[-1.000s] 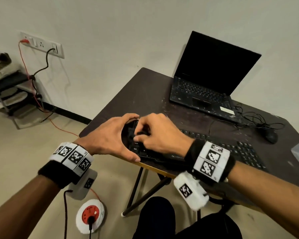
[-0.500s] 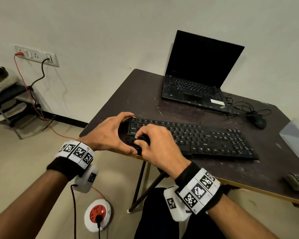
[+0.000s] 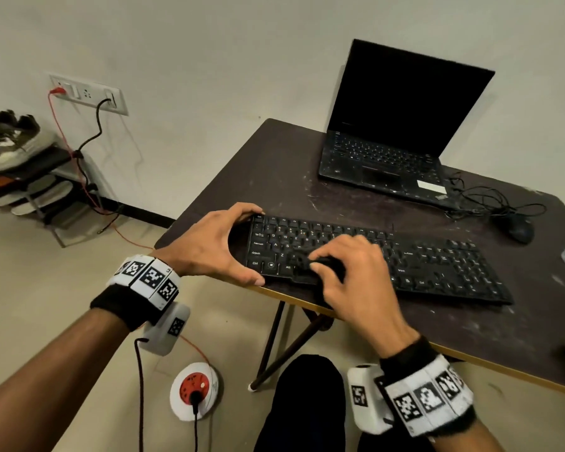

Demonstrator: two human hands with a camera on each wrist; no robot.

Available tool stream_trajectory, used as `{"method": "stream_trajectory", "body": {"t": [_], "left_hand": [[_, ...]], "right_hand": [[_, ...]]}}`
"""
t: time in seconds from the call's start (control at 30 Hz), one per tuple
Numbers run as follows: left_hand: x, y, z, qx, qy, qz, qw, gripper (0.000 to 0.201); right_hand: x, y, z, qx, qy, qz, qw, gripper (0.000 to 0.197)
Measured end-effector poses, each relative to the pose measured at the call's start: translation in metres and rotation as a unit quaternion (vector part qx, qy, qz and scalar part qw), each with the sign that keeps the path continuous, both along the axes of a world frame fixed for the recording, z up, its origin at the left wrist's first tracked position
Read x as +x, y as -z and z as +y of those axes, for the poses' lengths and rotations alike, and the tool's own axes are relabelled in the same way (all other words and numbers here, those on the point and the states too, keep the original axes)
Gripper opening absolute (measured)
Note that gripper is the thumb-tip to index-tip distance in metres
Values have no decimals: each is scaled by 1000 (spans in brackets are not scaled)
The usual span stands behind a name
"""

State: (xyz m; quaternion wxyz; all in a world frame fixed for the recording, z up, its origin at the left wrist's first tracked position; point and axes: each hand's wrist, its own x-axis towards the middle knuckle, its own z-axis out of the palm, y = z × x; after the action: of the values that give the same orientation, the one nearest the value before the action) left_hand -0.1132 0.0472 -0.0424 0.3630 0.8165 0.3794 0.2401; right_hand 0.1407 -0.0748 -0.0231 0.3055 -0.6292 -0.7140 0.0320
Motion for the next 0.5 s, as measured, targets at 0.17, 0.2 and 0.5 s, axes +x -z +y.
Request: {"method": "stream_trajectory", "body": {"t": [0.17,0.2,0.5], "left_hand": [[3,-1,0,2,-8,-8,1000,114],[2,-2,-1,-1,-6,-13,1000,112],[4,-3,-2,0,-7,-18,1000,112]], "right_hand": [[-55,0,15,0,-50,25,998,10],[-67,1,16,-4,-73,15,997,10],[-32,-9,16,-19,-3,57,998,11]]}}
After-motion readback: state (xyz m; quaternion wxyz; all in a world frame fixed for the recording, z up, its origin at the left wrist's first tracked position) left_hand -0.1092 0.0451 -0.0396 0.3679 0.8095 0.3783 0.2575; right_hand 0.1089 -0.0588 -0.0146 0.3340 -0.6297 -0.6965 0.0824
